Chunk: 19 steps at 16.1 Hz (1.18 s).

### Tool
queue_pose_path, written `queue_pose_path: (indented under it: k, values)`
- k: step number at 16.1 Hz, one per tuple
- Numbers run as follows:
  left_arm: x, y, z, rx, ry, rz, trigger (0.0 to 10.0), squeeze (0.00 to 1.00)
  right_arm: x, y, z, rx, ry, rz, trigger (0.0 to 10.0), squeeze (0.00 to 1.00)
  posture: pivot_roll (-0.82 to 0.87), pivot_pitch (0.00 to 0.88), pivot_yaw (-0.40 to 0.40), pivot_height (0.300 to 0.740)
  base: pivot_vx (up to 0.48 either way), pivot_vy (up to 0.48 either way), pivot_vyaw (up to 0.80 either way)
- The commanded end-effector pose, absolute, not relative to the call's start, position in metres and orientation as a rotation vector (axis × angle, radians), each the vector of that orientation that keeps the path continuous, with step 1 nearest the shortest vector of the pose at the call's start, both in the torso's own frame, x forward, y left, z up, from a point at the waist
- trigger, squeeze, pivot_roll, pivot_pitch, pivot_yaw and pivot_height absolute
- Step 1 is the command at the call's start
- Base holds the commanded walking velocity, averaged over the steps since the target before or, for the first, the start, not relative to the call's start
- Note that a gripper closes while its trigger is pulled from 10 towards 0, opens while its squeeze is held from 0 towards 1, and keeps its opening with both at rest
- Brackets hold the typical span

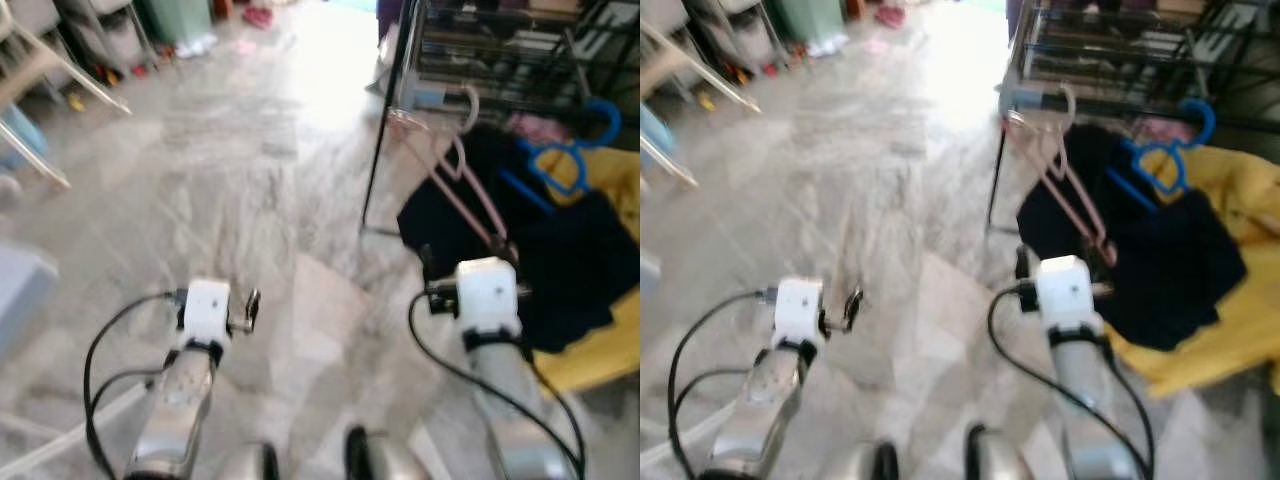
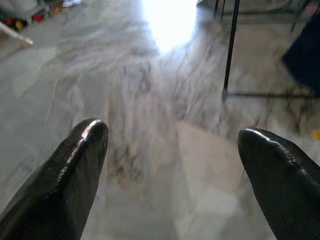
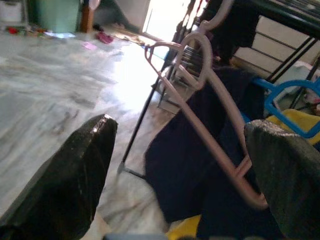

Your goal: Hang hanger

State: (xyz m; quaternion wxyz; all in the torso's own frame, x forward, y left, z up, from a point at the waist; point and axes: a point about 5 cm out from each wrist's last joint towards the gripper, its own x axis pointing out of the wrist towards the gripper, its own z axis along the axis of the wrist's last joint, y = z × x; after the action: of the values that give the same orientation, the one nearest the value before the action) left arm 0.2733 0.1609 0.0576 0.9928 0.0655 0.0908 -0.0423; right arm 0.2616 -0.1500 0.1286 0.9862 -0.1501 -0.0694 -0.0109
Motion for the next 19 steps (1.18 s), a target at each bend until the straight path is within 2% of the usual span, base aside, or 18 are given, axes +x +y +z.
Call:
queue_pose_path:
  k: [1,2,3,4,5,7,9,10,13,15,19]
  values:
    - [0.266,0.169,0.042,0.159,0.235,-0.057,10.0,0.00,0.262,-0.145,0.121,-0.290,-0.116,0.016,10.0,0.66,-0.06,0.176,0.009,0.740,-0.307,0.000,0.00]
    - [0.264,0.170,0.036,0.170,0.253,-0.058,10.0,0.00,0.262,-0.145,0.117,-0.291,-0.101,0.027,10.0,0.63,-0.06,0.169,0.005,0.740,-0.307,0.000,0.00]
    - [0.260,0.174,0.022,0.201,0.298,-0.058,10.0,0.00,0.261,-0.142,0.107,-0.310,-0.076,0.059,10.0,0.54,-0.05,0.162,0.002,0.740,-0.300,0.000,0.00]
    - [0.259,0.175,0.021,0.206,0.303,-0.057,10.0,0.00,0.261,-0.142,0.105,-0.312,-0.073,0.063,10.0,0.54,-0.05,0.162,0.002,0.740,-0.300,0.000,0.00]
    - [0.255,0.181,0.007,0.229,0.355,-0.043,10.0,0.00,0.261,-0.144,0.090,-0.296,-0.009,0.078,10.0,0.42,-0.04,0.144,-0.015,0.740,-0.296,0.000,0.00]
    - [0.248,0.189,-0.013,0.274,0.441,-0.023,10.0,0.00,0.265,-0.146,0.061,-0.275,0.105,0.116,10.0,0.25,-0.02,0.131,-0.027,0.740,0.000,0.000,0.00]
    - [0.239,0.200,-0.029,0.236,0.547,0.048,10.0,0.00,0.268,-0.151,0.031,-0.263,0.232,0.144,10.0,0.00,-0.01,0.113,-0.039,0.740,0.000,0.000,0.00]
    - [0.234,0.203,-0.038,0.236,0.602,0.031,10.0,0.00,0.269,-0.155,0.012,-0.193,0.333,0.140,10.0,0.00,0.00,0.108,-0.043,0.740,0.000,0.000,0.00]
    - [0.222,0.206,-0.053,0.272,0.717,0.021,10.0,0.00,0.269,-0.151,-0.010,-0.172,0.467,0.202,10.0,0.00,0.01,0.101,-0.042,0.740,0.000,0.000,0.00]
    - [0.220,0.203,-0.057,0.227,0.755,0.005,10.0,0.00,0.268,-0.151,-0.016,-0.123,0.513,0.207,10.0,0.00,0.01,0.108,-0.040,0.740,0.000,0.000,0.00]
    - [0.210,0.190,-0.068,0.270,0.853,-0.060,10.0,0.00,0.238,-0.144,-0.052,-0.074,0.733,0.237,10.0,0.00,0.00,0.105,-0.035,0.740,0.000,0.000,0.00]
